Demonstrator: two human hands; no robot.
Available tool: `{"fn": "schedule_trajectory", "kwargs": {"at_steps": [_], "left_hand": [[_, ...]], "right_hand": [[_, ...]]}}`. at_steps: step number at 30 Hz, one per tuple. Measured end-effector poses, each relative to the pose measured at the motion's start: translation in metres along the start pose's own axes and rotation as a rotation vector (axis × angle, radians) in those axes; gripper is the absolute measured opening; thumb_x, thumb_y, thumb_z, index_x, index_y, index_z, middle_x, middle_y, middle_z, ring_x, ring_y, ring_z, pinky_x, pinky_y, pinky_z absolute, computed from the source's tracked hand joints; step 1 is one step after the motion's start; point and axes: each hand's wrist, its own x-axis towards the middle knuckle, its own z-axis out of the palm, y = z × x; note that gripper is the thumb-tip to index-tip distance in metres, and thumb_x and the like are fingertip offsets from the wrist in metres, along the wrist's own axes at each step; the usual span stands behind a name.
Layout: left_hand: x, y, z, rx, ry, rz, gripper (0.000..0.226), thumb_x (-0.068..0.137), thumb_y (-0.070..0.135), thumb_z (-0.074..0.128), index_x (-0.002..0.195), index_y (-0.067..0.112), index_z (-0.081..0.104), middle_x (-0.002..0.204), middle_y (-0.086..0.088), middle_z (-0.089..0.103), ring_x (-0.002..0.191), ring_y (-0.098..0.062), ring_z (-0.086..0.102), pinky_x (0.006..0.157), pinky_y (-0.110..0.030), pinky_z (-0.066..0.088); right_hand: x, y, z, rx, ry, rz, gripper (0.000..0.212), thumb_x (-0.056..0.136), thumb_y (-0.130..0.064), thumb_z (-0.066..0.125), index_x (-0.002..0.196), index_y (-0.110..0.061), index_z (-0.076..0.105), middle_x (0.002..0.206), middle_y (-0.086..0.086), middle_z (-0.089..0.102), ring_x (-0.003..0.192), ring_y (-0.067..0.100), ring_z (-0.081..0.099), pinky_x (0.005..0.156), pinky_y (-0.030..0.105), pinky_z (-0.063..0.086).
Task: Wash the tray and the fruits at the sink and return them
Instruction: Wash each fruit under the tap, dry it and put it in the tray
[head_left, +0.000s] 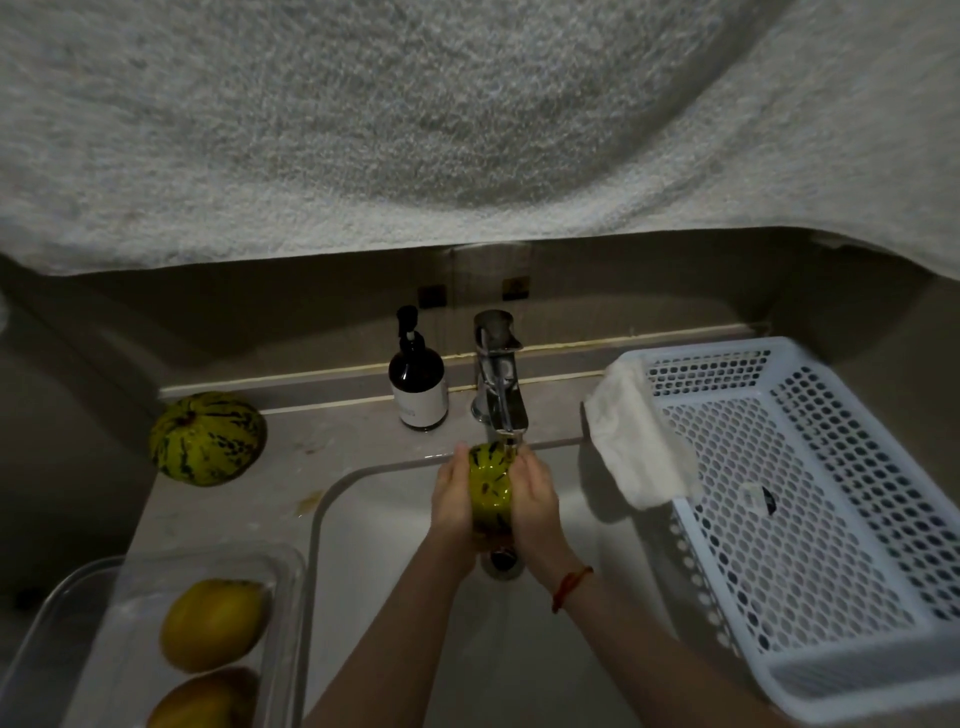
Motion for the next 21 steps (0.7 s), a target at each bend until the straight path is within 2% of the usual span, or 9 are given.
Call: {"fn": "schedule_trajectory", "kwargs": {"at_steps": [3, 7, 9, 10, 12, 13, 15, 18, 21], "left_hand": [[0.000, 0.001, -0.005, 0.062, -0.001, 0.046, 0.046, 0.086, 0.053, 0.056, 0.122, 0.024, 0.053, 0.119, -0.016, 0.059, 0.103, -0.038, 0.061, 0.082, -0.059, 0.051], [0.001, 0.000, -0.006, 0.202, 0.094, 0.020, 0.038, 0.084, 0.055, 0.057, 0.110, 0.027, 0.059, 0.112, -0.014, 0.060, 0.096, -0.035, 0.061, 0.062, -0.043, 0.056], [0.002, -0.002, -0.006, 0.168, 0.122, -0.010, 0.049, 0.086, 0.058, 0.050, 0.112, 0.018, 0.061, 0.108, -0.017, 0.065, 0.093, -0.034, 0.064, 0.062, -0.037, 0.054], [0.003, -0.003, -0.005, 0.145, 0.123, -0.032, 0.054, 0.088, 0.058, 0.046, 0.115, 0.014, 0.061, 0.108, -0.019, 0.065, 0.095, -0.035, 0.063, 0.068, -0.039, 0.055], [0.004, -0.003, -0.005, 0.108, 0.082, -0.098, 0.064, 0.092, 0.059, 0.037, 0.123, 0.007, 0.056, 0.115, -0.023, 0.062, 0.104, -0.038, 0.059, 0.085, -0.046, 0.052], [0.002, 0.000, -0.003, 0.107, 0.061, -0.126, 0.066, 0.093, 0.060, 0.032, 0.125, 0.007, 0.054, 0.118, -0.023, 0.060, 0.104, -0.037, 0.058, 0.085, -0.044, 0.052], [-0.004, 0.008, -0.001, 0.197, 0.082, -0.094, 0.059, 0.095, 0.058, 0.027, 0.122, 0.014, 0.054, 0.115, -0.018, 0.061, 0.093, -0.030, 0.059, 0.070, -0.035, 0.052], [-0.012, 0.015, -0.006, 0.331, -0.020, 0.022, 0.046, 0.096, 0.057, 0.028, 0.121, 0.028, 0.052, 0.118, -0.011, 0.059, 0.100, -0.029, 0.059, 0.073, -0.042, 0.054], [-0.021, 0.015, -0.014, 0.267, -0.170, 0.001, 0.045, 0.084, 0.059, 0.053, 0.119, 0.032, 0.054, 0.118, -0.007, 0.060, 0.104, -0.030, 0.061, 0.069, -0.046, 0.057]], "right_hand": [[-0.001, -0.001, -0.014, 0.116, -0.177, 0.050, 0.033, 0.097, -0.020, 0.048, 0.128, -0.027, 0.045, 0.130, 0.006, 0.047, 0.119, 0.023, 0.051, 0.102, 0.043, 0.045], [0.002, -0.018, -0.029, 0.276, -0.314, 0.258, 0.033, 0.084, -0.018, 0.067, 0.116, -0.023, 0.059, 0.110, 0.007, 0.065, 0.097, 0.022, 0.066, 0.077, 0.034, 0.056], [0.005, -0.026, -0.028, 0.230, -0.338, 0.296, 0.029, 0.081, -0.019, 0.070, 0.109, -0.018, 0.064, 0.103, 0.010, 0.068, 0.091, 0.024, 0.068, 0.074, 0.034, 0.057], [0.006, -0.029, -0.025, 0.171, -0.311, 0.287, 0.023, 0.081, -0.020, 0.071, 0.103, -0.019, 0.066, 0.100, 0.010, 0.068, 0.089, 0.024, 0.068, 0.074, 0.033, 0.057], [0.004, -0.029, -0.017, -0.018, -0.161, 0.227, 0.011, 0.082, -0.026, 0.070, 0.092, -0.026, 0.065, 0.094, 0.005, 0.068, 0.090, 0.023, 0.066, 0.079, 0.033, 0.056], [0.003, -0.027, -0.014, -0.097, -0.077, 0.178, 0.009, 0.082, -0.029, 0.069, 0.089, -0.029, 0.063, 0.090, 0.000, 0.066, 0.092, 0.023, 0.064, 0.081, 0.031, 0.054], [-0.003, -0.025, -0.009, -0.170, 0.004, 0.066, 0.017, 0.083, -0.032, 0.068, 0.099, -0.030, 0.061, 0.089, -0.006, 0.061, 0.097, 0.021, 0.061, 0.082, 0.028, 0.050], [-0.010, -0.020, -0.009, -0.349, -0.014, -0.089, 0.050, 0.081, -0.034, 0.070, 0.125, -0.021, 0.053, 0.109, -0.001, 0.052, 0.100, 0.014, 0.053, 0.084, 0.021, 0.044], [-0.011, -0.015, -0.015, -0.285, -0.183, -0.229, 0.051, 0.078, -0.025, 0.074, 0.123, -0.016, 0.052, 0.117, 0.002, 0.046, 0.107, 0.015, 0.051, 0.084, 0.004, 0.037]]}}
